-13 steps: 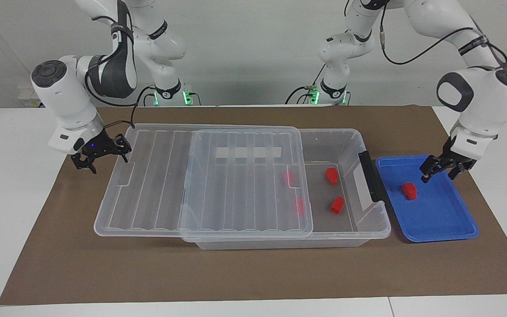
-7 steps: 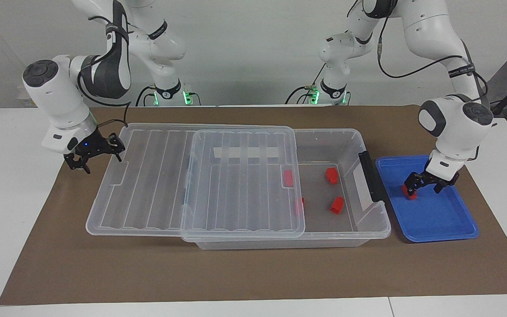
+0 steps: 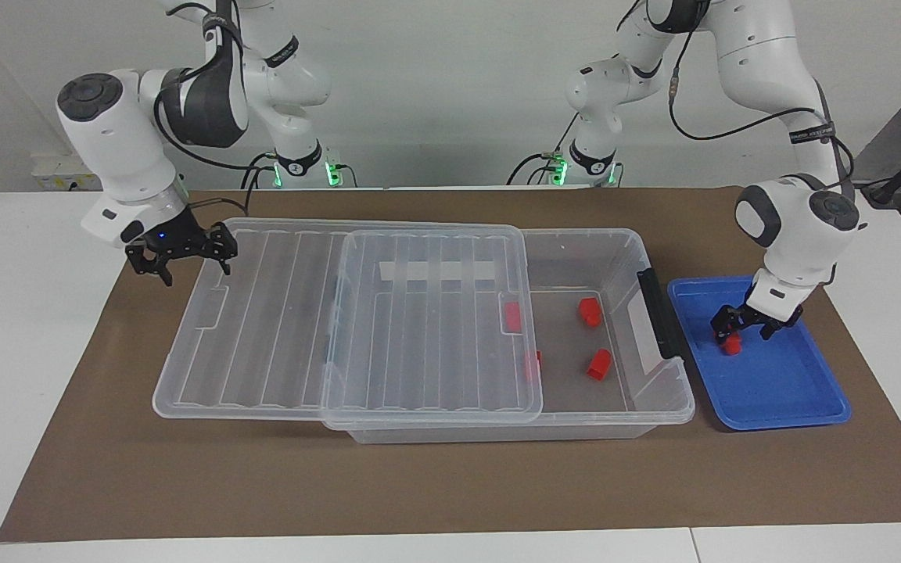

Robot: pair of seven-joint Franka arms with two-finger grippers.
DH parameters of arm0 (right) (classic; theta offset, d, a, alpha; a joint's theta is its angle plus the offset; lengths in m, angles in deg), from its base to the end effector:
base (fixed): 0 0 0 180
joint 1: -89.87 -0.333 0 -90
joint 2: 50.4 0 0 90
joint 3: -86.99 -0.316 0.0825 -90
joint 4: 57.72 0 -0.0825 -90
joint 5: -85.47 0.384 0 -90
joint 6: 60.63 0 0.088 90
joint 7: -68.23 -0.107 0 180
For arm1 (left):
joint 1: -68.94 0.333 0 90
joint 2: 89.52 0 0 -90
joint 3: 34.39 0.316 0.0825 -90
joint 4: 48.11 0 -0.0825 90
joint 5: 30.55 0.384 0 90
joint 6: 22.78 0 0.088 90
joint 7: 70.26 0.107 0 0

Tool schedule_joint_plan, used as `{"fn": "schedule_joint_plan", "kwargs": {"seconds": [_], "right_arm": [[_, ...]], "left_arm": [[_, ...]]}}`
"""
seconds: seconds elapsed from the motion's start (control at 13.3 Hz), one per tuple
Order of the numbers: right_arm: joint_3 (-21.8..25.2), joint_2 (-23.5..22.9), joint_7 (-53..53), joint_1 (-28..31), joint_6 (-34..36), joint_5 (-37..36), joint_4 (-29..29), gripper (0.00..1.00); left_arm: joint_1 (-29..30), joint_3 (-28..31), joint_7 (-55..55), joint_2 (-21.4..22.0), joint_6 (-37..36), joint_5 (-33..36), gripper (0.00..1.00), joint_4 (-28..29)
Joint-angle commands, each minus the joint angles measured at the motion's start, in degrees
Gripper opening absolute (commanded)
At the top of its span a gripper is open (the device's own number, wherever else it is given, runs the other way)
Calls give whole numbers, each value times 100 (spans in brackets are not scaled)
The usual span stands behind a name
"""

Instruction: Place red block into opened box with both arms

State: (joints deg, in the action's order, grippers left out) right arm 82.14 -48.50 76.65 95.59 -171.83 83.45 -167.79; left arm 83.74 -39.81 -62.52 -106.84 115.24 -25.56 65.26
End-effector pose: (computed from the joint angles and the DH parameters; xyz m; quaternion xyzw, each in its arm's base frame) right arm 0.5560 -0.0104 0.5080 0.9969 0.0717 0.0248 0.0201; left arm 0.6100 0.1038 0.3282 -0.9977 0.0131 -0.0616 0.0267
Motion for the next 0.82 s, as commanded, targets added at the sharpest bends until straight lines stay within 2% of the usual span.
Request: {"fn": "schedule_joint_plan", "kwargs": {"seconds": [0.0,0.15,0.3,0.38,0.6,0.75], "right_arm": [[-24,222,-1207,-316,195,-61,-33,100],[-24,179,-1605,-334,492,-70,308,100],[-24,56,-1903,-404,879,-70,800,100],[-24,3,-1992,-413,1072,-61,1055,100],[-24,-129,-2247,-414,1661,-61,1679,100],[-24,-234,-2265,-370,2065,-44,2109,100]], "left_arm": [[153,-21,-9,133,565,90,92,500],[163,-21,-17,142,734,90,91,616],[128,-21,-183,142,734,90,82,616],[110,-21,-289,142,734,90,72,616],[92,-21,-343,142,682,90,27,607],[101,-21,-343,142,655,90,3,599]]}}
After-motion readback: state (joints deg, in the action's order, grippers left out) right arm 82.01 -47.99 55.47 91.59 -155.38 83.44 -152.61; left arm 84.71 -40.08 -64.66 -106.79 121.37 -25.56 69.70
